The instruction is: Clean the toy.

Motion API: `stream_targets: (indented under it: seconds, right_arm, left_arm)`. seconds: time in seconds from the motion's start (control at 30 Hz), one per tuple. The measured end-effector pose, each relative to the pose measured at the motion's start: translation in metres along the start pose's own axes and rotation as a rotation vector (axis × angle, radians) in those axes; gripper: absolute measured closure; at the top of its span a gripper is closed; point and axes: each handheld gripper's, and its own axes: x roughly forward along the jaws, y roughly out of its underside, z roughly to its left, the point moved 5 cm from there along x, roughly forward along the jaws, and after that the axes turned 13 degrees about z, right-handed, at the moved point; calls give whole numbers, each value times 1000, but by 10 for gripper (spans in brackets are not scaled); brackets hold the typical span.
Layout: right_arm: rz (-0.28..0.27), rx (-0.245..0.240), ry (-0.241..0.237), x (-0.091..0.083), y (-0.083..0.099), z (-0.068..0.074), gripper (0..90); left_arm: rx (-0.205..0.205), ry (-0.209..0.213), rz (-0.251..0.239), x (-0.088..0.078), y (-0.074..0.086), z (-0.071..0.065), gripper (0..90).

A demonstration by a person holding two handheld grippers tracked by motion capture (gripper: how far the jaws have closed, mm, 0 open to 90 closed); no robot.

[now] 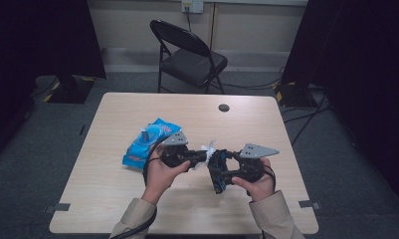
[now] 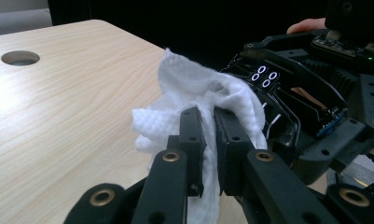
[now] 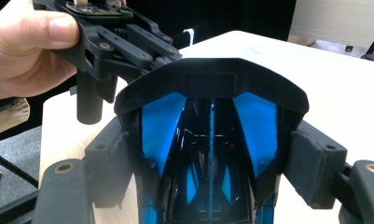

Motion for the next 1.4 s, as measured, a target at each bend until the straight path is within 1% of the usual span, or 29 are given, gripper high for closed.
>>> stream_targets:
  seconds: [0.13,0.23,0.27,0.37,0.5,0.67,0.83,0.9,0.97,1.17,1.4]
  right_arm:
    - [-4,5,0,-1,1,-1,256]
    - [-10,4,5,-2,0,-1,256]
    - [-14,5,4,-2,-1,-1,256]
    - [-21,5,10,-3,-2,-1,256]
    - [-22,9,2,-4,-2,-1,256]
    - [-21,10,3,-4,-2,-2,256]
    - [-33,8,1,-6,-4,0,256]
    - [-32,8,-1,-6,-4,-1,256]
    - [-32,9,-4,-6,-4,-1,256]
    - [-32,8,-5,-7,-4,0,256]
    - [-38,9,-7,-8,-6,-1,256]
  left_arm:
    - [7,0,7,2,1,0,827]
    - [4,2,7,4,2,-1,826]
    - [9,1,19,4,3,-1,826]
    - [12,4,32,9,6,-3,826]
    - [1,18,49,16,14,-5,826]
    - [-2,31,80,26,25,-6,826]
    - [-9,45,99,36,34,-9,826]
    - [-2,44,114,40,38,-10,826]
    - [-2,48,130,44,42,-11,826]
    - [-10,63,146,51,49,-13,826]
    - [-10,66,165,56,55,-15,826]
